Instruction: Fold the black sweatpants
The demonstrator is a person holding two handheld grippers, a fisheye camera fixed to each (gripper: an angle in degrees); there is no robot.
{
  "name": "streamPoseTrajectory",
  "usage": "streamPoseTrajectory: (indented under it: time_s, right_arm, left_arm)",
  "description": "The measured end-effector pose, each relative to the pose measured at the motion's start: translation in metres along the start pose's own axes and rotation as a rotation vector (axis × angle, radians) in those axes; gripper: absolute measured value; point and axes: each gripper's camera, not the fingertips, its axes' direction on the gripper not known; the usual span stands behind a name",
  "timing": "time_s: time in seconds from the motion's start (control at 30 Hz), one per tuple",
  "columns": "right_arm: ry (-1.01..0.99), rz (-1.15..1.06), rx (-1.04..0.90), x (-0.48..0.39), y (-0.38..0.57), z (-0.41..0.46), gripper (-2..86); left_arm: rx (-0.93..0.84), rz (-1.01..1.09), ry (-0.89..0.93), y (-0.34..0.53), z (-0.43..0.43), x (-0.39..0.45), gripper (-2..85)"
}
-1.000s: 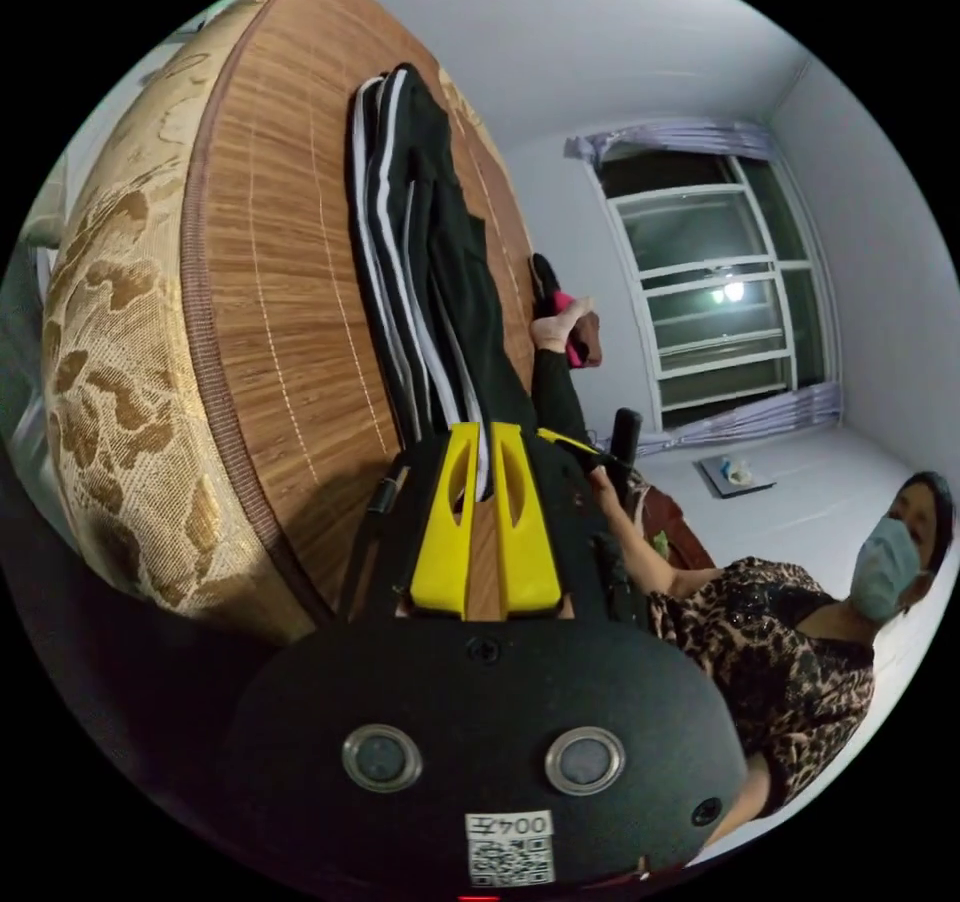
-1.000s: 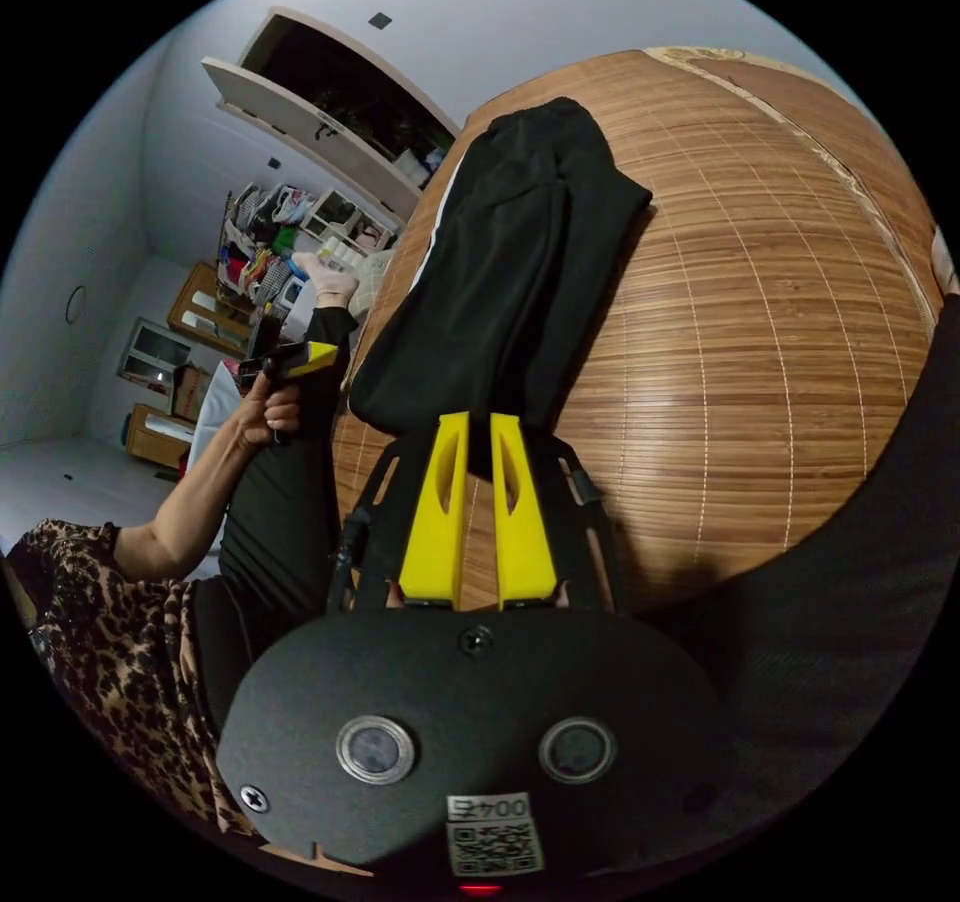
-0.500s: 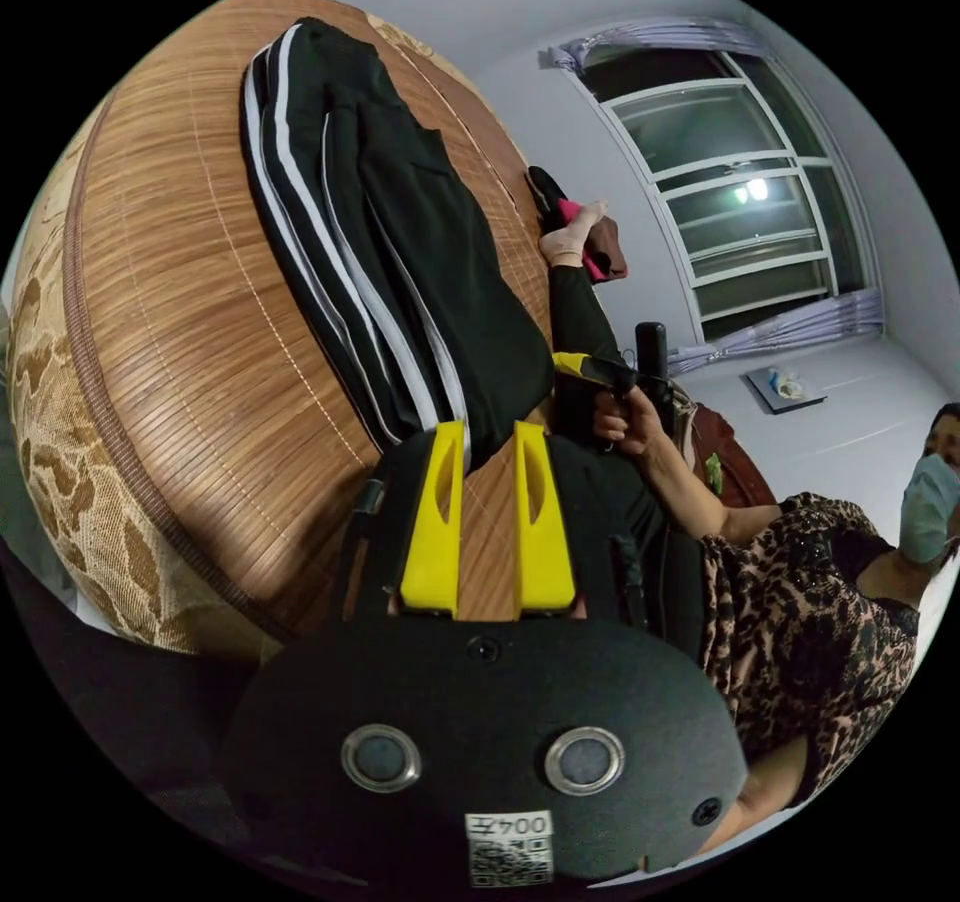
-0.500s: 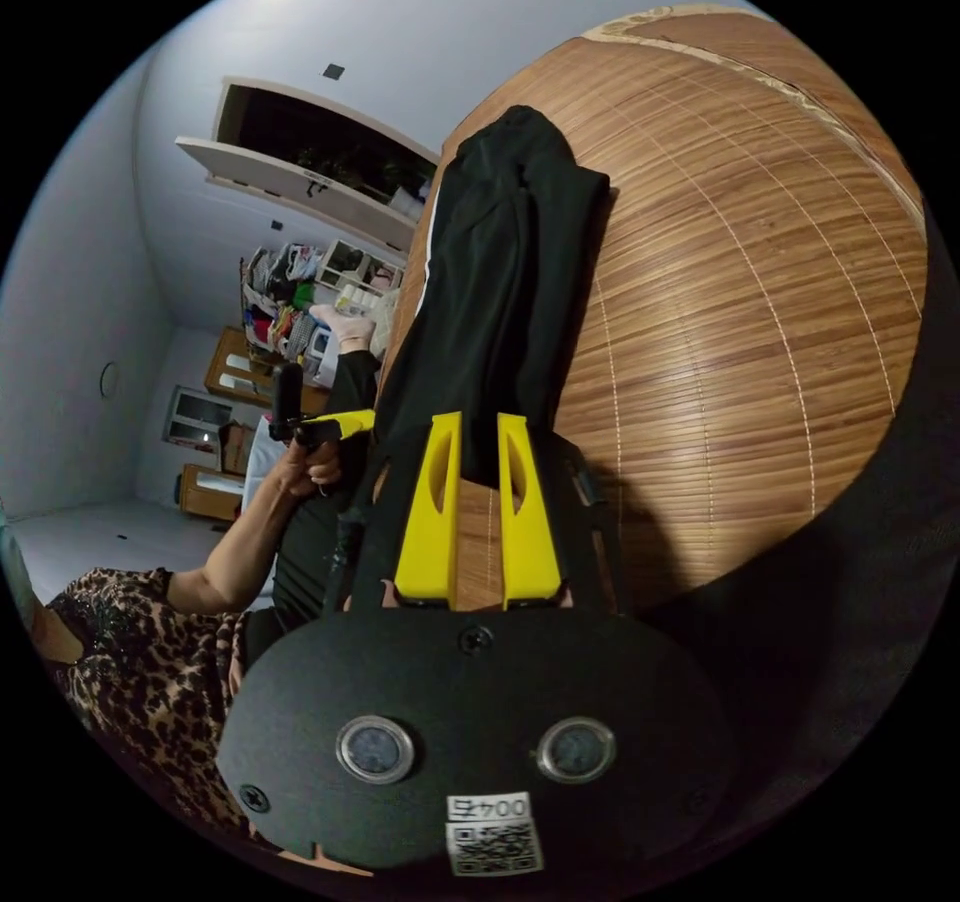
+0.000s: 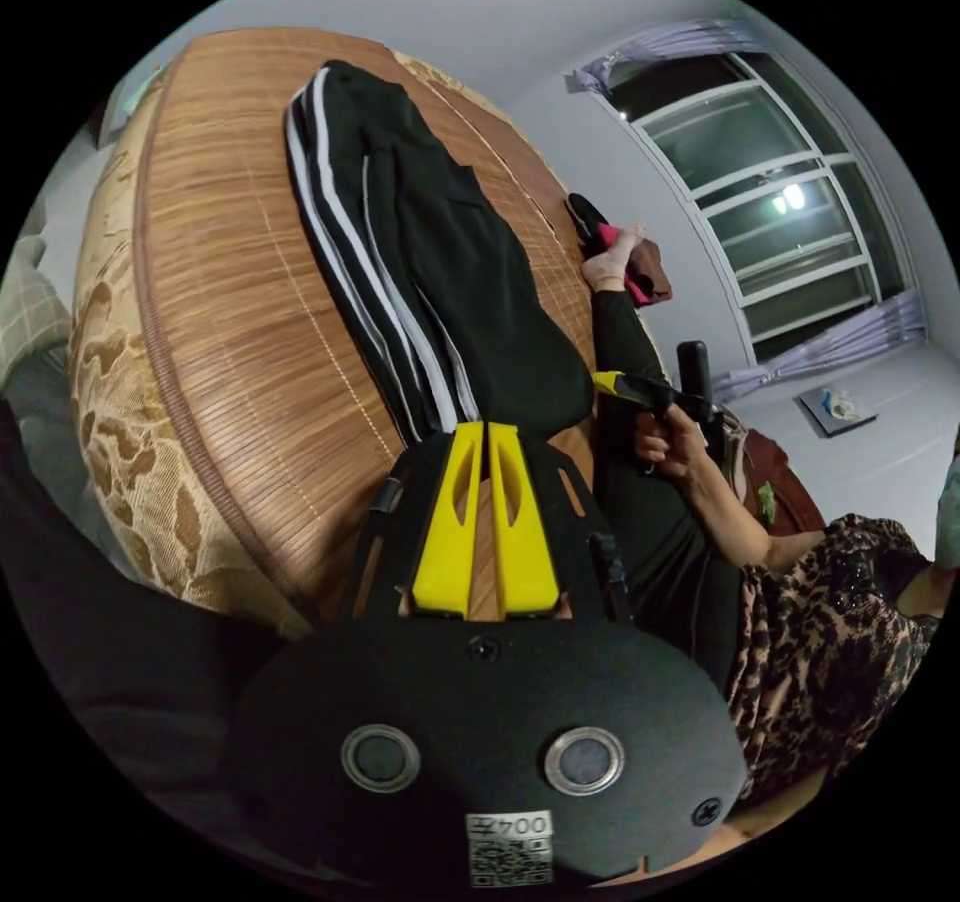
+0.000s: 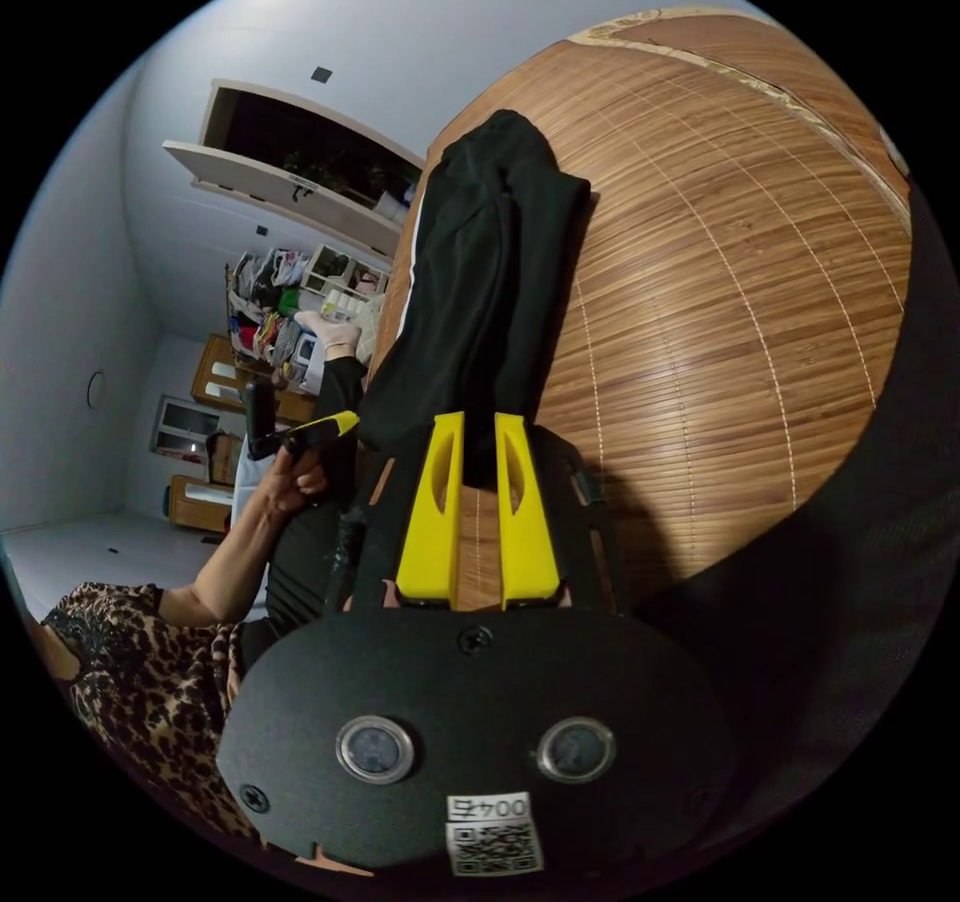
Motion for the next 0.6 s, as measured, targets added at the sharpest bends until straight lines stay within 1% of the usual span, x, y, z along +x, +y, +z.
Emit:
streamPoseTrajectory:
  time_s: [0.13,0.27,0.6]
  right_arm:
    - [0.010,0.019,-0.015,0.007,-0.005,0.005,6.4]
    - [0.015,-0.033,-0.062,0.004,-0.012,0.017,6.4]
    - [-0.035,-0.093,-0.124,0.007,-0.028,0.037,7.4]
  left_arm:
    - [0.023,-0.087,0.041,0.006,-0.007,-0.016,0.9]
    - [0.020,-0.126,0.087,0.007,-0.007,-0.024,0.8]
    - [-0.003,-0.149,0.105,0.006,-0.005,-0.028,0.9]
